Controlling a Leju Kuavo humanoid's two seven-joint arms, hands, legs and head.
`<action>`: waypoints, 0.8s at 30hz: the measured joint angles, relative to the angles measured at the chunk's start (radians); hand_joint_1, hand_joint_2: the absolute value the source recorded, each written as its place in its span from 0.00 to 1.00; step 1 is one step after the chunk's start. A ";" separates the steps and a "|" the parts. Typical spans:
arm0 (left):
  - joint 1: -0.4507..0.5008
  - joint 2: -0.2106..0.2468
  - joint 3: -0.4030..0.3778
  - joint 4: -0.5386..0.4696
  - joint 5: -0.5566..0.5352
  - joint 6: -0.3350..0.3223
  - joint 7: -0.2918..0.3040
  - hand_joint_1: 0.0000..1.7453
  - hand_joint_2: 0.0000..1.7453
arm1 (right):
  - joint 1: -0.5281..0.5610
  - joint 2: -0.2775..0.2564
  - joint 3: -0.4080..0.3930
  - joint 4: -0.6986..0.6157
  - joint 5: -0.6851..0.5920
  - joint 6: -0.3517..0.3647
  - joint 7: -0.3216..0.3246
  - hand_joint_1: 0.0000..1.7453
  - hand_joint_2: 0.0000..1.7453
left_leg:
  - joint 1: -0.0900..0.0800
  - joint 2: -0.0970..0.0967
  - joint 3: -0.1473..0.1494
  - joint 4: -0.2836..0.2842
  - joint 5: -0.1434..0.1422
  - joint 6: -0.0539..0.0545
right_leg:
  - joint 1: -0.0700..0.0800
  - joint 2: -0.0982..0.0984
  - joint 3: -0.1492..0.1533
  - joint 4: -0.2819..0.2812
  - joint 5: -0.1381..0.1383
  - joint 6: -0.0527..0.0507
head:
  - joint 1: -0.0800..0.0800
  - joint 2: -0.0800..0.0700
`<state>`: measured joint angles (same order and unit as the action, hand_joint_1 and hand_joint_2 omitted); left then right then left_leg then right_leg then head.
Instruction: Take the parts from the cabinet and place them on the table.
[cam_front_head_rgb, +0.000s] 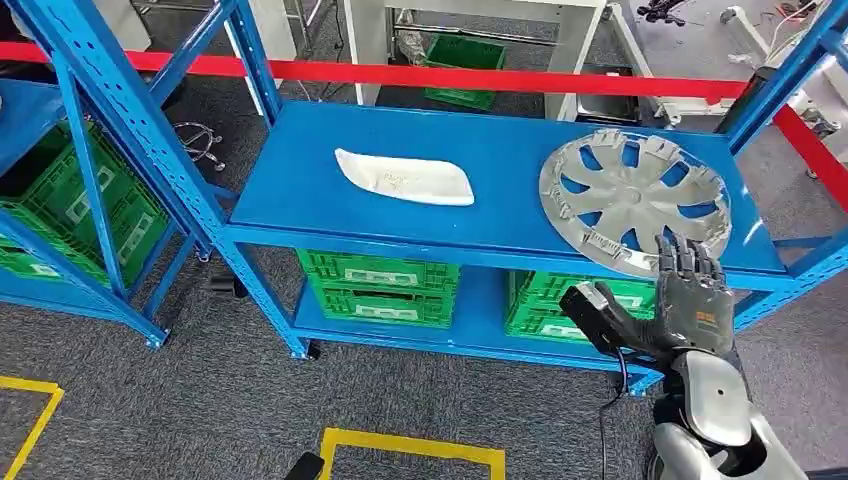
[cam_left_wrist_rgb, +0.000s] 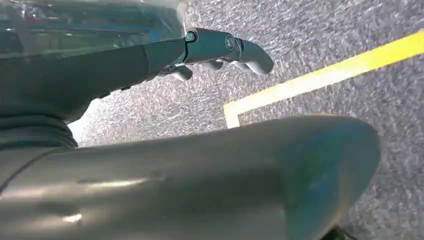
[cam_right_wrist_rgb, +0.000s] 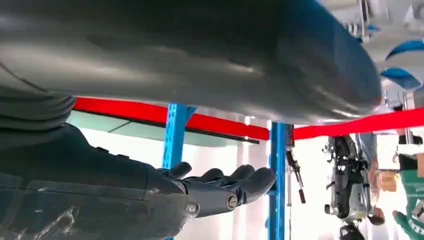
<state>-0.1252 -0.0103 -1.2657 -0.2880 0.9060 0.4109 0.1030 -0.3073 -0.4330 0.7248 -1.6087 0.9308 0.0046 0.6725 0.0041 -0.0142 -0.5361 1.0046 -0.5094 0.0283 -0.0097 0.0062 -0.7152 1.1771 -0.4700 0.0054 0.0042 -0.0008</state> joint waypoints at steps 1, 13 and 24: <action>0.000 -0.001 0.000 0.000 0.000 0.000 0.000 0.00 0.00 | 0.000 0.000 -0.002 -0.001 0.000 0.000 0.000 0.00 0.00 | 0.000 -0.001 0.013 0.000 -0.009 -0.003 | 0.002 0.000 0.035 -0.091 0.056 -0.007 | 0.000 0.000; 0.002 -0.005 0.001 0.000 0.001 0.000 0.001 0.00 0.00 | -0.006 -0.003 -0.002 -0.010 -0.020 -0.003 0.000 0.00 0.00 | 0.001 0.002 -0.147 0.302 -0.124 -0.055 | 0.002 0.000 0.128 -0.182 0.003 -0.043 | -0.012 0.000; 0.000 -0.005 0.002 0.001 -0.002 0.002 0.000 0.00 0.00 | -0.017 -0.005 -0.005 -0.016 -0.023 -0.006 0.000 0.00 0.00 | 0.006 0.002 -0.033 -0.003 0.035 -0.004 | 0.005 0.000 0.139 -0.119 -0.068 0.004 | -0.008 0.000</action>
<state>-0.1255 -0.0148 -1.2642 -0.2869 0.9037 0.4124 0.1034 -0.3244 -0.4379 0.7198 -1.6247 0.9083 -0.0016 0.6725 0.0100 -0.0122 -0.5689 1.0017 -0.4741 0.0244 -0.0050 0.0058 -0.5765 1.0586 -0.5382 0.0095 -0.0034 -0.0008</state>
